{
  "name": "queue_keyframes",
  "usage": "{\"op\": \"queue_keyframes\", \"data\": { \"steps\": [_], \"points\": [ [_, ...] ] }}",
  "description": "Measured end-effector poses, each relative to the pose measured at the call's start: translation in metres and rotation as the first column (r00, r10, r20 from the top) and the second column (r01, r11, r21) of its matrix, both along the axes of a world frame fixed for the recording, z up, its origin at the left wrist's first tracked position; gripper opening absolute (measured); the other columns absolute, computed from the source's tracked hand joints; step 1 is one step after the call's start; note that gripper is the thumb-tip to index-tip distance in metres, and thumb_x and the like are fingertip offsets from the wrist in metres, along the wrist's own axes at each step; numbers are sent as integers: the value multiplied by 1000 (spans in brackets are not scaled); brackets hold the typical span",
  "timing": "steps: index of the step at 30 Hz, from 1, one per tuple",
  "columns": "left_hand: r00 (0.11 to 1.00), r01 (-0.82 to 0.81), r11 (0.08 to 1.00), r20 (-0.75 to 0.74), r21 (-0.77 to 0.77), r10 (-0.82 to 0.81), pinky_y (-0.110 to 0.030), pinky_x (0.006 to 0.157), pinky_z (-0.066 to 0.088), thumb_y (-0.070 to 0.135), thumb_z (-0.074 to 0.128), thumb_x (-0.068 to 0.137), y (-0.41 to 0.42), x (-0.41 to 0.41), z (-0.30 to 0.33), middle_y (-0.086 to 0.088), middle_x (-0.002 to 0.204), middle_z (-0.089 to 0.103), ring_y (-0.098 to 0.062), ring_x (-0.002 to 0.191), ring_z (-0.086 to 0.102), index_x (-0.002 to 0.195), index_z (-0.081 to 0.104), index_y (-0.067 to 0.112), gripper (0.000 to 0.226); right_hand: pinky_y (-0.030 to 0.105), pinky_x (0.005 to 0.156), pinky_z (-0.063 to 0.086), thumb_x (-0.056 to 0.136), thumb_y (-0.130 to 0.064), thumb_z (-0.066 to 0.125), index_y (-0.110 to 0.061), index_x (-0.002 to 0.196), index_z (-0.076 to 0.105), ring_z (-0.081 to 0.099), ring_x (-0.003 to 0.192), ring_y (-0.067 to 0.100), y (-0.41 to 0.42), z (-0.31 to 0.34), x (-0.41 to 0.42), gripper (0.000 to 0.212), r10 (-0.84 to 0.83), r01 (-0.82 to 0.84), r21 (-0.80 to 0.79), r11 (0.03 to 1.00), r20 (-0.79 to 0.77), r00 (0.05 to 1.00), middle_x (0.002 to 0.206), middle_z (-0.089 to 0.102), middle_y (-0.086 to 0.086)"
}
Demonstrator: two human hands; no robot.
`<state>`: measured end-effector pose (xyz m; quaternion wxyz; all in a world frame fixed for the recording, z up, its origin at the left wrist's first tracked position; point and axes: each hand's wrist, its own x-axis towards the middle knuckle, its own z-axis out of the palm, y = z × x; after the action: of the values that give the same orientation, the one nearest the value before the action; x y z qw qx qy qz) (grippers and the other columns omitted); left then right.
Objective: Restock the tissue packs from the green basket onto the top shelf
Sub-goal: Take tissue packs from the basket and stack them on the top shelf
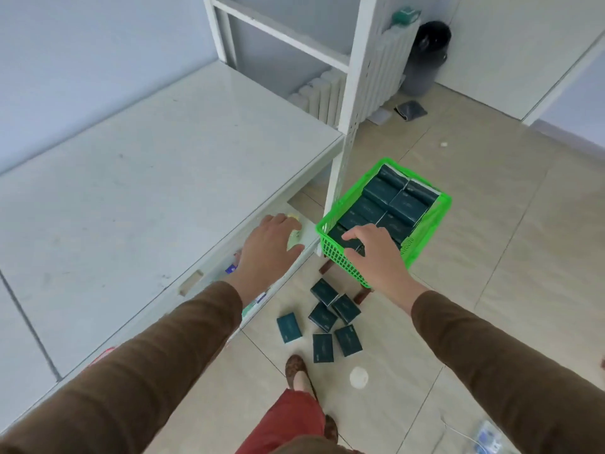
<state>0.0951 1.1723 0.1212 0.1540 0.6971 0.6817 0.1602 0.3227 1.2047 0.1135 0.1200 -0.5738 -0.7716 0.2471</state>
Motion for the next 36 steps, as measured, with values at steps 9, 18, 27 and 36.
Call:
{"op": "queue_keyframes", "data": {
  "steps": [9,18,27,36],
  "points": [
    [989,150,976,10,-156,-151,-40,92,46,35,62,91,130,88,-53,3,124,54,-19,116,49,127,55,24,39,32,95,42,93,-23,63,-19,129,55,54,116,20,86,-50,95,37,-253,246,-227,942,-3,967,126,58,1],
    [973,205,934,-39,-294,-226,-42,98,43,33,62,92,270,170,-108,-3,130,50,-25,123,45,133,48,18,46,37,104,42,91,-23,65,-10,143,44,53,124,26,215,-118,173,57,-570,439,-580,686,-54,820,138,51,6],
    [950,95,880,-223,-466,-220,-43,92,45,24,62,89,416,242,-213,-6,134,47,-28,123,44,134,47,13,48,28,69,42,94,-17,64,-2,152,26,57,87,21,341,-217,215,70,-749,452,-829,329,63,660,132,50,14],
    [749,182,865,-504,-467,-430,-36,79,41,10,64,77,484,264,-296,-6,120,54,-27,111,51,124,50,12,49,27,62,44,93,-24,64,-6,102,56,49,67,13,367,-299,216,22,-805,379,-923,63,177,566,82,52,1]
  ]
}}
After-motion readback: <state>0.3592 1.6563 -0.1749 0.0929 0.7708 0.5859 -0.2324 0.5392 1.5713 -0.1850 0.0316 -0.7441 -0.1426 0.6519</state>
